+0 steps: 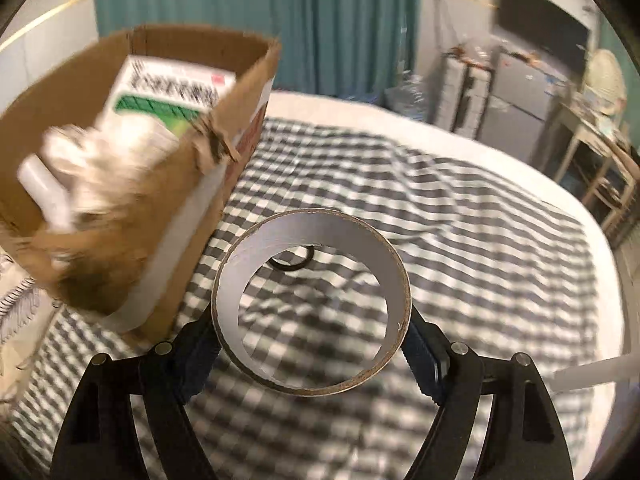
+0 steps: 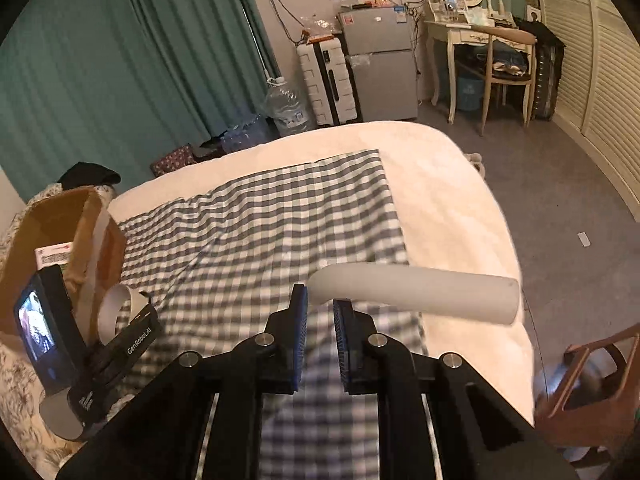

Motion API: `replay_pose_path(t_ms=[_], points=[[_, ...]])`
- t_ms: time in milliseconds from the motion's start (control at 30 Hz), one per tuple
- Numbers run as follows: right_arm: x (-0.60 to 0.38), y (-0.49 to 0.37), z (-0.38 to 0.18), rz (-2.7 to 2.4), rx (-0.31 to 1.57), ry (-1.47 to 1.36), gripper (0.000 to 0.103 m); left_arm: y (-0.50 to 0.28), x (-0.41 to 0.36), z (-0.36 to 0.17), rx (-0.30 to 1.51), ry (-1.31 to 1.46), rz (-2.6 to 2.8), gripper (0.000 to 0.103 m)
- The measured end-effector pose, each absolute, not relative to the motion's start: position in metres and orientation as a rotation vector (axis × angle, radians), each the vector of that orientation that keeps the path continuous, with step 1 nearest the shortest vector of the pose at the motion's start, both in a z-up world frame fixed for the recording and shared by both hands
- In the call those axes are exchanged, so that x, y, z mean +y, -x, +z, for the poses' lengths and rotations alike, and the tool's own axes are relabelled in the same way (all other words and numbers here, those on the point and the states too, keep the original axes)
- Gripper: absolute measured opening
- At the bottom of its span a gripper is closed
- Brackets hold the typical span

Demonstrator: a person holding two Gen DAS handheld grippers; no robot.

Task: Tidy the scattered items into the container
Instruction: 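Carry the tape roll and grey tube into the box and open both tools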

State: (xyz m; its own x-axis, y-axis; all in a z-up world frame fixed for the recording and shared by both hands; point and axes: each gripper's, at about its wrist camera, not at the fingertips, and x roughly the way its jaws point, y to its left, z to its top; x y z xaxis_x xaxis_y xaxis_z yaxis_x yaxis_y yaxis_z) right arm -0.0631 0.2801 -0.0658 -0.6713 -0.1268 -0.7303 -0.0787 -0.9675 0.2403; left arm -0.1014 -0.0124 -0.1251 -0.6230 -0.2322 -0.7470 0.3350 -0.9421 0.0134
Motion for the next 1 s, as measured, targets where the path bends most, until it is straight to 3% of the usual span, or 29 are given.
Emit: replay_pose_path(t_ms=[400, 700, 1000], points=[[0.266, -0.017, -0.013, -2.846, -0.387, -1.173, 0.013, 0.023, -0.011, -0.045, 0.074, -1.100, -2.788, 0.083], [0.218, -0.031, 0.028, -2.848, -0.267, -1.078, 0.013, 0.011, -0.036, -0.003, 0.080, -1.056, -2.832, 0.083], [0.156, -0.011, 0.046, -2.801, -0.168, -1.030, 0.013, 0.045, -0.094, 0.032, 0.203, -0.924, -2.818, 0.083]])
